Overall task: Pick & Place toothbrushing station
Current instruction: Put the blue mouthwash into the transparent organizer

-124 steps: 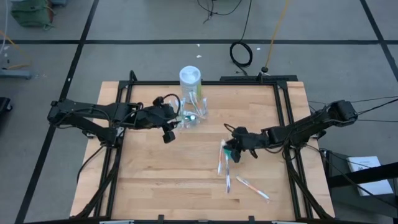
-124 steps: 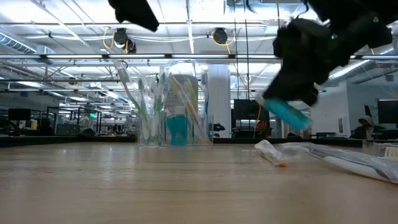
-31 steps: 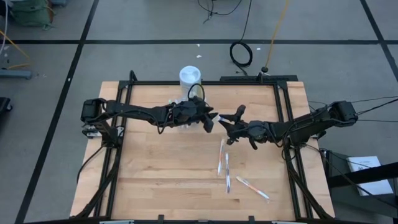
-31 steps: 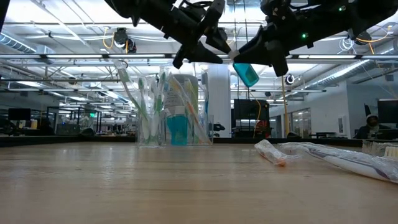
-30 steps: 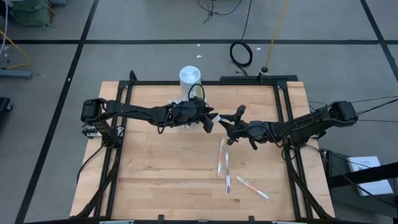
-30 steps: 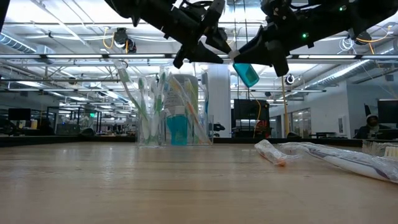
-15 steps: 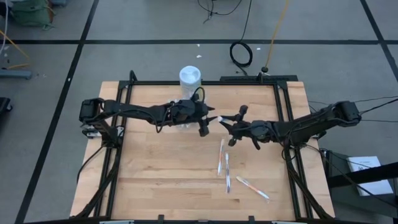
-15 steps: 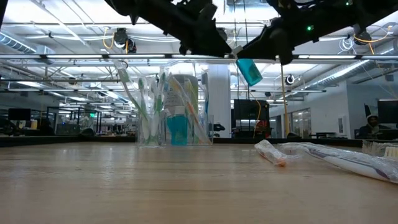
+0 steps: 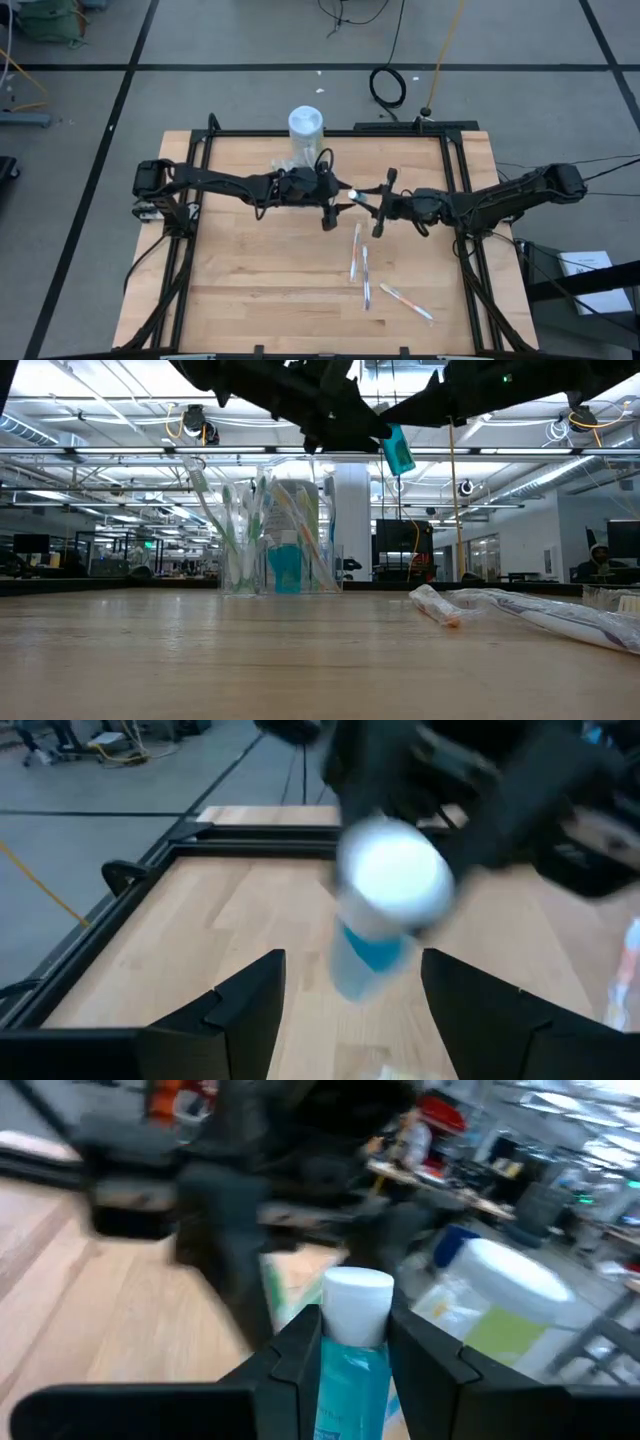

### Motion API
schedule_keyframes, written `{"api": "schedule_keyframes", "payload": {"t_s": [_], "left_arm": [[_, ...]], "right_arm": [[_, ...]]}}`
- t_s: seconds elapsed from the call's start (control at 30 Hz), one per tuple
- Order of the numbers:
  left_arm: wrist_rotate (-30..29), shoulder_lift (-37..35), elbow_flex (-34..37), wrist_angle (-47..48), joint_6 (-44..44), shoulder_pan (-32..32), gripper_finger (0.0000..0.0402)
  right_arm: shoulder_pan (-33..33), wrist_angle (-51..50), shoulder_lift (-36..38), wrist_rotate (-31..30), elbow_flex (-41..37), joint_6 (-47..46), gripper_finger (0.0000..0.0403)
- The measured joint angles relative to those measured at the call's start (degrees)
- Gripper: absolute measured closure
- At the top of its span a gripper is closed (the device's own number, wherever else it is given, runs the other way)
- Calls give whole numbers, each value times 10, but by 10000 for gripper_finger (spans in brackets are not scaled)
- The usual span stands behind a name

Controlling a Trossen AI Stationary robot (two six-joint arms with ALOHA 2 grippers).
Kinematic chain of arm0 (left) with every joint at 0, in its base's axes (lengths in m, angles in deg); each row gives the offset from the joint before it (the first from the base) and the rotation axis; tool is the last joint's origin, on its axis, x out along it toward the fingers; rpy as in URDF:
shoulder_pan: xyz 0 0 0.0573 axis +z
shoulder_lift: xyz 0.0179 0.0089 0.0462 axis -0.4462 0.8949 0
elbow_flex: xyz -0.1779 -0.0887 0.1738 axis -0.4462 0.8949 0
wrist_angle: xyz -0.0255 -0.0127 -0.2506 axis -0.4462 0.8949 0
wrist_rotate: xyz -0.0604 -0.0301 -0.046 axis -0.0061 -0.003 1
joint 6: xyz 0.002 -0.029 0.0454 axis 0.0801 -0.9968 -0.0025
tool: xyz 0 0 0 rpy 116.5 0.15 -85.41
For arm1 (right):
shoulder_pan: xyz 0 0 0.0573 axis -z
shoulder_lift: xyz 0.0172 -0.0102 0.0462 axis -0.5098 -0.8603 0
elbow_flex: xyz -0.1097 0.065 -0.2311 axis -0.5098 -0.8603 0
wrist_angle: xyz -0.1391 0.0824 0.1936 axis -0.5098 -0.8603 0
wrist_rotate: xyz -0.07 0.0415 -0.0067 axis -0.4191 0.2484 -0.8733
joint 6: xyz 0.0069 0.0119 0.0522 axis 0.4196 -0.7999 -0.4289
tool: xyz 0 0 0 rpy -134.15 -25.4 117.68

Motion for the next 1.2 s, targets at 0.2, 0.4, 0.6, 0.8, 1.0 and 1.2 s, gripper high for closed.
{"api": "schedule_keyframes", "payload": {"t_s": [0.2, 0.4, 0.6, 0.8, 1.0, 1.2], "left_arm": [[1, 5, 0, -23, -18, 2, 161], [37, 5, 0, -26, 2, 2, 204], [42, 5, 0, -29, 0, 2, 275], [40, 5, 0, -13, -18, 2, 311], [2, -4, -1, 30, -29, 2, 317], [-57, -53, -1, 144, -78, 2, 318]], "right_arm": [[1, 19, -11, 6, 0, -7, 312], [0, 25, -11, 22, 0, -7, 312], [0, 24, -11, 21, 0, -8, 303], [0, 8, -11, 21, 0, -4, 259], [-3, -6, -2, 3, 0, 1, 213], [-16, -66, 33, -69, -1, 2, 187]]}}
